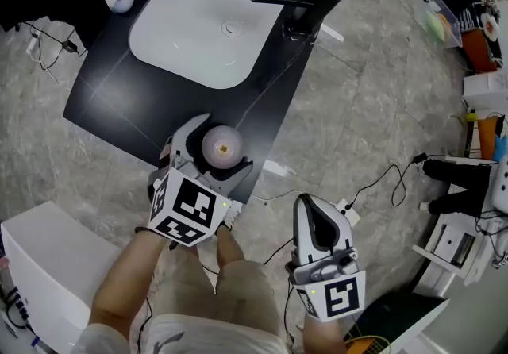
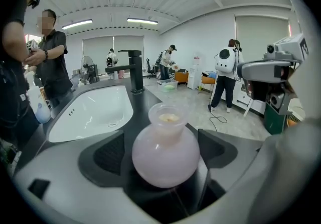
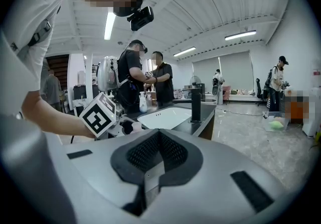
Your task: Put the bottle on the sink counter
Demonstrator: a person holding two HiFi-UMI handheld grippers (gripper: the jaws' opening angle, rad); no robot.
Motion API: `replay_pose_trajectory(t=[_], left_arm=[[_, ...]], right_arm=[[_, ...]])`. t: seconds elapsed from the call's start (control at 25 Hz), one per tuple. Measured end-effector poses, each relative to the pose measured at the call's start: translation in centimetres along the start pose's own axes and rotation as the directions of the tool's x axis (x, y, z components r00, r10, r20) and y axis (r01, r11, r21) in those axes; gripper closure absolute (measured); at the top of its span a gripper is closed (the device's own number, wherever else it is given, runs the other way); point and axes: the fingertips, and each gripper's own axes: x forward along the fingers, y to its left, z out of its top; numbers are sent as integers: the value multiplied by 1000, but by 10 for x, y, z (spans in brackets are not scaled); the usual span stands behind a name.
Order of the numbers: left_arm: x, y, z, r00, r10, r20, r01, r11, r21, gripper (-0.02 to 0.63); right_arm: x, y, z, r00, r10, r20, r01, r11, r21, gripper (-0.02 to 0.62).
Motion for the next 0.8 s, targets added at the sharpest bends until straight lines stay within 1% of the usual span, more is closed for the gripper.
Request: replay_pose_trajectory(t=[0.16,0.32,0.52,0.64,0.8], left_arm=[[-10,0,1,1000,-6,17,6,1000,-5,163],[-27,1,5,997,-3,71,4,1000,-13,164],[-49,2,4,995,0,102,0,1000,-4,164],[-67,7,6,992,18,122,-17,1000,-13,164],[-107,8,13,991,48,128,-45,999,-23,166]], right_arm=[[-4,8,8,1000,-9,10,9,1000,-10,584],[-10,21,10,1000,-26,11,26,999,-18,583],[-23,38,17,998,-63,18,63,998,-30,584],[-33,51,28,996,-89,30,90,995,-39,584],[-59,71,52,992,-117,38,118,992,-37,584]])
